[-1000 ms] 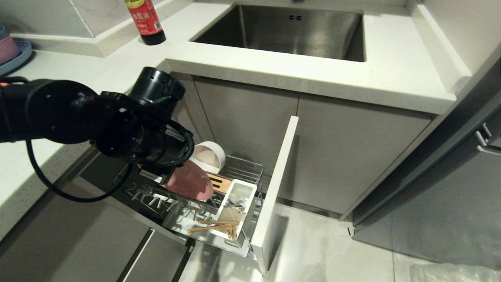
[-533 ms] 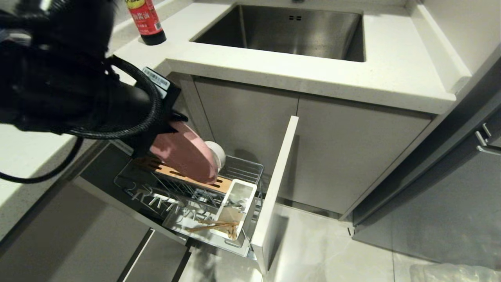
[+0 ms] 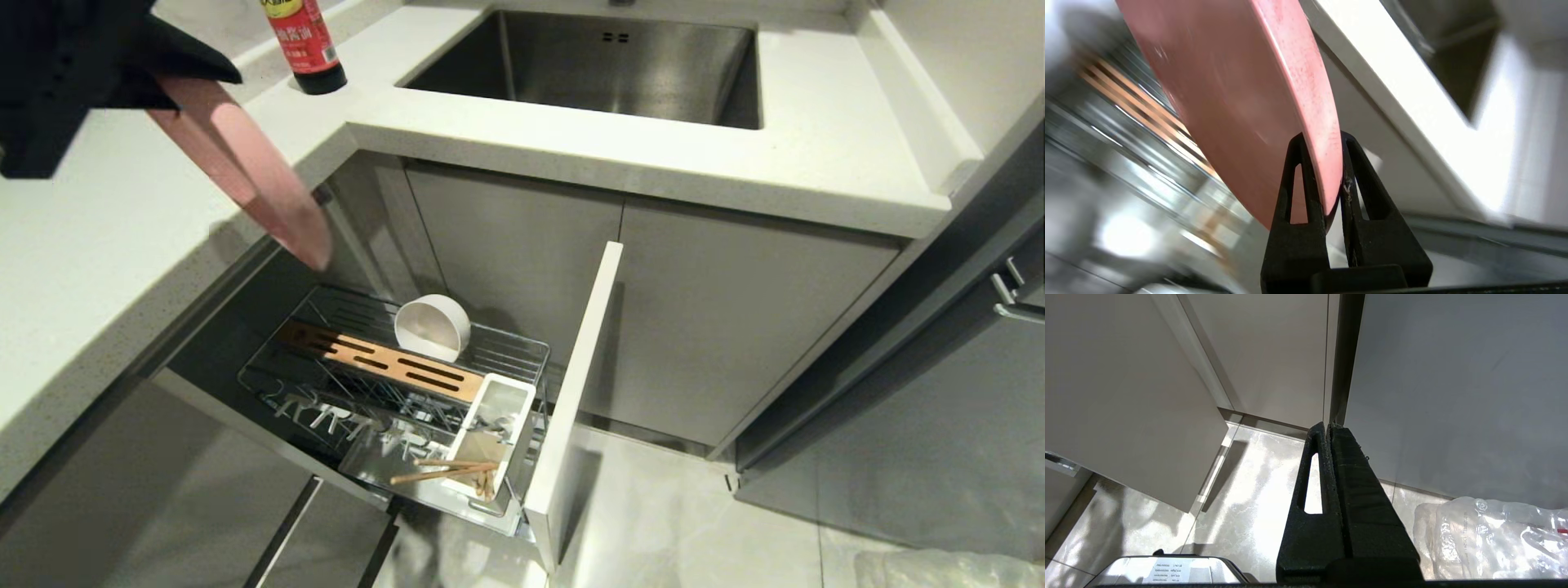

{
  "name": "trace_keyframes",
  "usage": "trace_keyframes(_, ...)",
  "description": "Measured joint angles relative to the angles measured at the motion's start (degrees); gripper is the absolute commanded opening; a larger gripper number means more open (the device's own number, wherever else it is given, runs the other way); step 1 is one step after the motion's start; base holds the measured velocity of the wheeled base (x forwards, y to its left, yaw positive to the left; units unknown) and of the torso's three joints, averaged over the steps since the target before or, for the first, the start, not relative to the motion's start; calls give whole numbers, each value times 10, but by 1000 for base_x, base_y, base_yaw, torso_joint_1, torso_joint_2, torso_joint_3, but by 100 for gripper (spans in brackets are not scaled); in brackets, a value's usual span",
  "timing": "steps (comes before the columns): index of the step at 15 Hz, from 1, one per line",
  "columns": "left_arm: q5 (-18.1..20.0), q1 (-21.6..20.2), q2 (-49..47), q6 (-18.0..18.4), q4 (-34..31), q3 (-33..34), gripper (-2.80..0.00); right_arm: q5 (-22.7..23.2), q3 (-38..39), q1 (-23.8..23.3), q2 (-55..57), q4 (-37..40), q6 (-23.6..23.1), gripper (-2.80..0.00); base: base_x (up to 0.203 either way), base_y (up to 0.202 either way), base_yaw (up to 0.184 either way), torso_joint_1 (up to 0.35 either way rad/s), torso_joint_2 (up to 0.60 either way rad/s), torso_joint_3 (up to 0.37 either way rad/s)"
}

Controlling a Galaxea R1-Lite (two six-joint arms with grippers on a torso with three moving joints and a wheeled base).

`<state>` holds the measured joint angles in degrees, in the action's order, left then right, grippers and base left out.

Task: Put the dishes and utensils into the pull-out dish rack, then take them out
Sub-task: Take the plate out of the cupboard

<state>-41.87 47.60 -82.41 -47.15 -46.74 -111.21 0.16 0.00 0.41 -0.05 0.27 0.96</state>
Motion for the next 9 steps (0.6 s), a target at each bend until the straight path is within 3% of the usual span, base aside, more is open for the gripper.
trace_keyframes(3, -85, -35, 13, 123, -7, -7, -280, 0, 0, 0, 0, 0, 0, -280, 0, 0, 0, 0, 0, 0)
trace_keyframes(5, -95, -90, 18, 165, -17, -7, -280, 0, 0, 0, 0, 0, 0, -280, 0, 0, 0, 0, 0, 0)
trace_keyframes(9, -95, -246, 22, 253, -33, -8, -280, 0, 0, 0, 0, 0, 0, -280, 0, 0, 0, 0, 0, 0)
